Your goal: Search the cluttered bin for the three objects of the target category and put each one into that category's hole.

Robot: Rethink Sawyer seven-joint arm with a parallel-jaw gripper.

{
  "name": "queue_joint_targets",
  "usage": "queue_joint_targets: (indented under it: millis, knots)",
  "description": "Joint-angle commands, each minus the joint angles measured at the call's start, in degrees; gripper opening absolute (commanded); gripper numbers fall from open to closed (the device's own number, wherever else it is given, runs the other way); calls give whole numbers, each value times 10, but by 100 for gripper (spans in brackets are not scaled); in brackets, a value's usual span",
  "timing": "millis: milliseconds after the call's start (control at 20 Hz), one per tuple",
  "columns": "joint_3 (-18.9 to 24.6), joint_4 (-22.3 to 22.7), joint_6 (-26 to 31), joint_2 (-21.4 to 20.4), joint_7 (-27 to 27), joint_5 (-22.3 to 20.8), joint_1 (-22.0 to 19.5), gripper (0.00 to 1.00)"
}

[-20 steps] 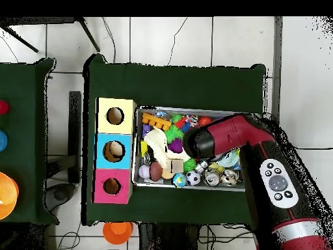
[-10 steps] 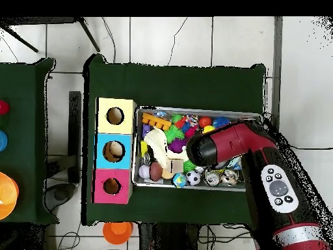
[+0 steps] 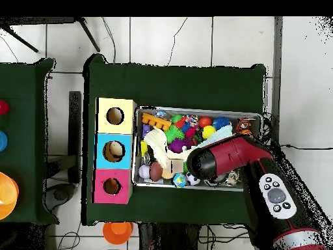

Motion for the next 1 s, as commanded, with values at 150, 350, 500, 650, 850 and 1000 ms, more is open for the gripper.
queue_joint_targets:
  millis: [150, 350, 500, 650, 850, 1000]
  knots:
    - [-8, 47, -81, 23, -60, -63, -12, 100]
    - [6, 39, -90, 18, -80, -56, -21, 100]
    - [15, 38, -96, 13, -89, -44, -30, 100]
    - [32, 39, -101, 5, -99, -22, -43, 100]
    - [43, 46, -120, 2, -92, -15, -54, 100]
    - [44, 45, -131, 3, -85, -24, -53, 100]
